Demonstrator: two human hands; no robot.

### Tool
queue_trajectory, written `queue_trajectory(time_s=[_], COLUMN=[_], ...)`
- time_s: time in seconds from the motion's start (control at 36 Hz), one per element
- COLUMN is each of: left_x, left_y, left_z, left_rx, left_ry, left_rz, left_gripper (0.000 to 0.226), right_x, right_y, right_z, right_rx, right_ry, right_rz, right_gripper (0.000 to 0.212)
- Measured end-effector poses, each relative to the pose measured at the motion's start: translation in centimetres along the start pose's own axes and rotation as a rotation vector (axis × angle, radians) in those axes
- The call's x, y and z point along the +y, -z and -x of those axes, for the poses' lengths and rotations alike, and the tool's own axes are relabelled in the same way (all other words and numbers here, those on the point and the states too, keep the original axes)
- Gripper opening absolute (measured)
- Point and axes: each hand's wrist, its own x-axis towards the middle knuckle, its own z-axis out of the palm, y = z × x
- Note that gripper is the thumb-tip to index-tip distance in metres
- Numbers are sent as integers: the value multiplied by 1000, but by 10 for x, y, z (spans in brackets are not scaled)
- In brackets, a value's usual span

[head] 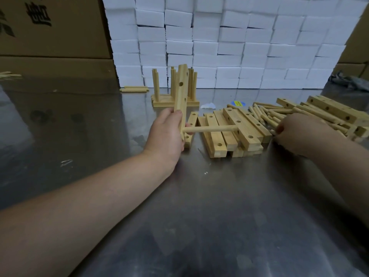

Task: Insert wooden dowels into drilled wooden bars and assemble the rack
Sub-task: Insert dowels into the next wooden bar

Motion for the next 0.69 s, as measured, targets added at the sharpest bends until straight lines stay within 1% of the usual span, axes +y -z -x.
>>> queue_trajectory(time_s=[0.17, 0.22, 0.28, 0.33, 0.39, 0.42, 0.44, 0.5, 0.53, 0.56, 0.61, 0.69], left_x=[2, 2, 2, 2, 2, 2, 2, 2, 2, 2, 2, 1], left_y=[1, 1, 2, 2, 2, 2, 2, 2, 2, 2, 1, 2], left_z=[2, 3, 3, 3, 4, 4, 4, 4, 5, 5, 6, 6], left_rx=[-24, -29, -40, -52, -64, -72, -83, -106, -118, -130, -159, -203], left_ry=[-8, -9, -16, -28, -38, -45, -52, -63, -64, -65, -73, -105], left_rz=[-24, -16, -20, -28, -16, -12, -13, -20, -20, -17, -10, -22], left_gripper=[27, 27, 26, 27, 28, 28, 28, 28, 28, 28, 28, 28], right_x=[-3, -3, -1, -2, -7, -12, -17, -29, -32, -36, -39, -39], right_y=[-2, -1, 5, 16, 26, 30, 33, 35, 35, 34, 31, 30], right_z=[0, 1, 3, 6, 16, 24, 34, 52, 57, 61, 63, 63], right_rx=[-22, 4, 106, 314, 551, 616, 636, 578, 522, 464, 371, 298], right_ry=[-55, -74, -122, -122, -15, 79, 179, 344, 396, 434, 490, 542], right_rz=[60, 80, 27, -118, -375, -525, -649, -803, -844, -872, -881, -908], right_gripper=[20, 18, 19, 24, 26, 25, 22, 14, 9, 10, 20, 30])
